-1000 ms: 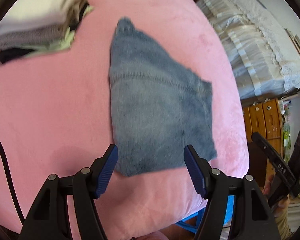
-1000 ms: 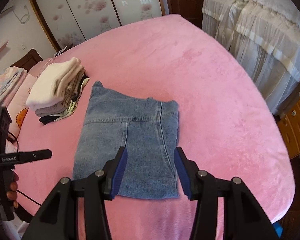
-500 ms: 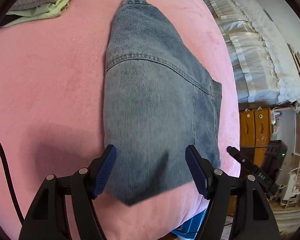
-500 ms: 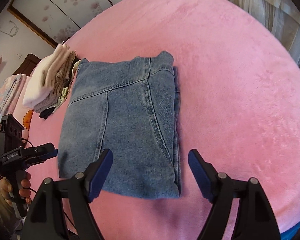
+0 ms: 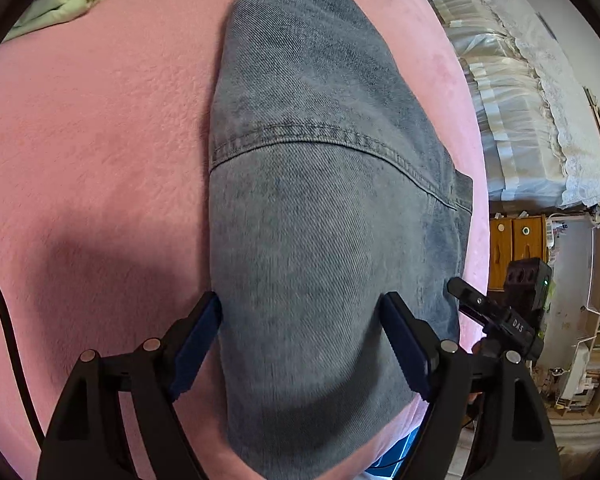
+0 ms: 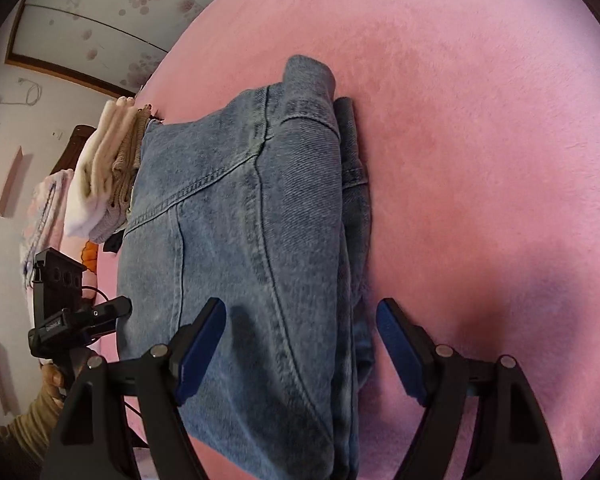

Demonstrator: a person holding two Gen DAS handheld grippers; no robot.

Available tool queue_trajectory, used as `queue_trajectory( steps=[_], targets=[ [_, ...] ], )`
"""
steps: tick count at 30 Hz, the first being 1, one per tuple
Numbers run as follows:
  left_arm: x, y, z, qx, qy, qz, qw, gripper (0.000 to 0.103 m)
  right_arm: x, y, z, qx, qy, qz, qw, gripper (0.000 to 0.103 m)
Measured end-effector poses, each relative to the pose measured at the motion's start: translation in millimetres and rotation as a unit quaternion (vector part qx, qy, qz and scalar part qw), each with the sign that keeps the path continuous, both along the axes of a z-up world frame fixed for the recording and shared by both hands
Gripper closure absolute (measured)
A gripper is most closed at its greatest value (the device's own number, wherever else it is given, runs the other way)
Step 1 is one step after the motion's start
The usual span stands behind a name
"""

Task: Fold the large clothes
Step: 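Grasp the folded jacket bundle with both tools, then carry the folded jacket with both tools onto the clothes stack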

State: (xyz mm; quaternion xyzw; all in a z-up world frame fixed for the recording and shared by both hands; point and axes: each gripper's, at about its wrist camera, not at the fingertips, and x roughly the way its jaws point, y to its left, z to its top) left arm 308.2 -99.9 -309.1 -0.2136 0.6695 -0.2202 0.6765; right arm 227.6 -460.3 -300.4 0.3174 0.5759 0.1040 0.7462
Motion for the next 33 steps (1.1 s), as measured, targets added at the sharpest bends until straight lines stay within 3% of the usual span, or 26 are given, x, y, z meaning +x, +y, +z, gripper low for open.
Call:
queue_trajectory(
  steps=[8, 18, 21, 25, 28, 33],
  targets=[
    [16, -6, -13, -0.011, 0.005, -0.019, 0.9998, 0.015, 24, 7, -9, 0.052, -0.034, 0.032, 0.998, 0.023],
    [28, -22, -30, -0.023, 0.016, -0.030, 0.9991, 0.007, 48, 32, -16, 0.041, -0.038, 0.095, 0.994, 0.023],
    [27, -24, -28, -0.014, 0.017, -0.032, 0.9993, 0.006, 46, 31, -15, 0.026, -0.039, 0.096, 0.994, 0.030],
    [28, -37, -24, 0.025, 0.011, -0.036, 0.9990, 0.007, 45, 28, -14, 0.024, -0.036, 0.081, 0.996, 0.049],
    [26, -45, -19, 0.058, 0.006, -0.034, 0.9977, 0.014, 43, 27, -9, 0.020, -0.034, 0.072, 0.997, 0.062],
    [18, -53, -4, 0.088, -0.015, -0.027, 0.9956, 0.035, 42, 36, 6, -0.003, -0.041, 0.073, 0.996, 0.076]
  ],
)
